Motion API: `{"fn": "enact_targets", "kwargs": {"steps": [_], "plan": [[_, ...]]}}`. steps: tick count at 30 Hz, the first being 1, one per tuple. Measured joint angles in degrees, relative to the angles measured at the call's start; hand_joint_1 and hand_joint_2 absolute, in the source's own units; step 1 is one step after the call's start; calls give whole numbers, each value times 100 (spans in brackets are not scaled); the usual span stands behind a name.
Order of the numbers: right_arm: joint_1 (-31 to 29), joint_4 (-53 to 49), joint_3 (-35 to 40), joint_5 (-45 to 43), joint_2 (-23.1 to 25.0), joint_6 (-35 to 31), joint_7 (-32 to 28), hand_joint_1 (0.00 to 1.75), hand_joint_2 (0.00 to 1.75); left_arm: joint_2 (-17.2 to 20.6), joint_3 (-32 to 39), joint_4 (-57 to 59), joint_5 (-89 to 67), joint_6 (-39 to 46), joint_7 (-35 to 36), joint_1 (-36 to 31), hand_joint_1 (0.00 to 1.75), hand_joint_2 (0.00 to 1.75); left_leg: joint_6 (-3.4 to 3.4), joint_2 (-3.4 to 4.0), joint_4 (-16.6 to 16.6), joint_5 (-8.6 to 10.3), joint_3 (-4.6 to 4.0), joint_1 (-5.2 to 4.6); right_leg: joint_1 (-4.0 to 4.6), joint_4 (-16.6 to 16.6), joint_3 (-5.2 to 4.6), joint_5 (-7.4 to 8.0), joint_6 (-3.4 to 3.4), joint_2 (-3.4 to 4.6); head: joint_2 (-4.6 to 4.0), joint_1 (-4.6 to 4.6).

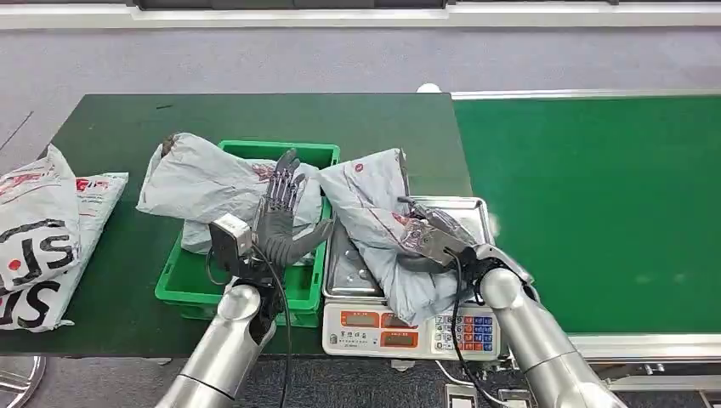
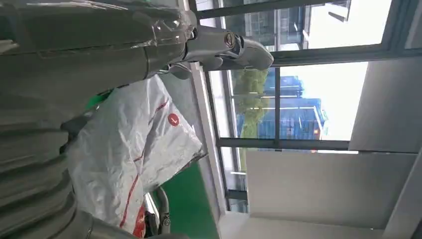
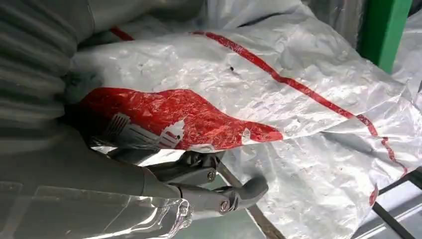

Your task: Moved the parcel from conveyor to table for the left to box.

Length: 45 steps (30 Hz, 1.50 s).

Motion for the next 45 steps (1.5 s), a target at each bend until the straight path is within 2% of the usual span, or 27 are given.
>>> {"fn": "enact_targets", "kwargs": {"steps": [11, 16, 22, 31, 42, 45], "plan": [[-1, 0, 11, -168, -31, -28, -42, 0, 175, 0, 0, 0, 31, 4, -2, 0, 0, 175, 0, 1, 0, 0, 0, 0, 0, 0, 0, 0, 0, 0, 0, 0], [118, -342, -29, -753, -39, -341, -630, 0, 175, 13, 0, -30, 74, 39, -81, 68, 0, 175, 0, 1, 0, 0, 0, 0, 0, 0, -1, 0, 0, 0, 0, 0], [363, -1327, -573, -1552, 13, -463, -1069, 0, 175, 24, 0, -31, 105, 46, -225, 114, 0, 175, 1, 0, 0, -1, -1, 0, 0, 0, -2, -2, 0, -1, 0, 0], [551, -1858, -979, -1775, 98, -472, -1252, 0, 175, 22, 0, -11, 105, 42, -265, 108, 0, 175, 0, 5, 1, 0, 1, 0, 0, 0, -2, 0, -1, 2, 0, 0], [583, -1980, -1139, -1851, 175, -446, -1296, 0, 175, 22, 0, 52, 103, 20, -299, 95, 0, 175, 0, 6, 1, -1, 1, 0, 0, 0, -2, 0, -1, 4, 0, 0], [616, -2039, -1178, -2011, 195, -586, -1484, 0, 175, 22, 0, 68, 101, 20, -317, 91, 0, 175, 0, 4, 1, -1, 2, -1, -1, 0, -2, 0, -1, 3, 0, 0]]}}
